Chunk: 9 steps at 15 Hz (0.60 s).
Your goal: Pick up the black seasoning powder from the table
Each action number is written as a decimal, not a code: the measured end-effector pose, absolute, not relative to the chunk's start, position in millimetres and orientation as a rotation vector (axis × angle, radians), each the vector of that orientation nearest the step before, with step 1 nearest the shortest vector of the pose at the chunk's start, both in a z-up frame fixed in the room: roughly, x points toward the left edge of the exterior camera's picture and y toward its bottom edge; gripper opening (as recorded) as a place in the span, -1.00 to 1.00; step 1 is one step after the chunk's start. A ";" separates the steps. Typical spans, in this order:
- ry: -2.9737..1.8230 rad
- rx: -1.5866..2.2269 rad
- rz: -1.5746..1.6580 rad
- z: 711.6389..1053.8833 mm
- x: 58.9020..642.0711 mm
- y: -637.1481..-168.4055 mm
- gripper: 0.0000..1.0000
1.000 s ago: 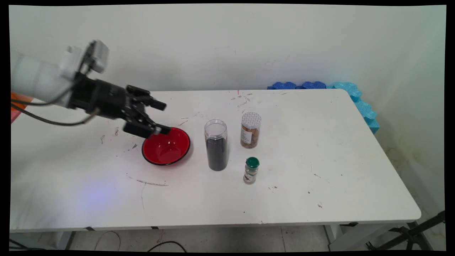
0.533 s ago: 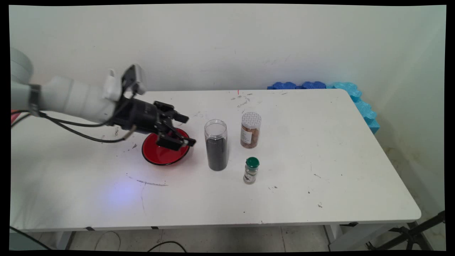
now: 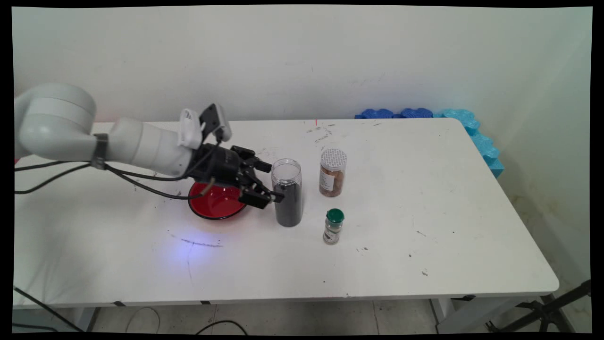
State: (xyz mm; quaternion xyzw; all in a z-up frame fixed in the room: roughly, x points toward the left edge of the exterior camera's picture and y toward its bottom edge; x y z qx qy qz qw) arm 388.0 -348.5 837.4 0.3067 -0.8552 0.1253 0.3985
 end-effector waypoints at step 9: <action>-2.172 0.755 0.319 818.2 367.6 -361.4 -1.00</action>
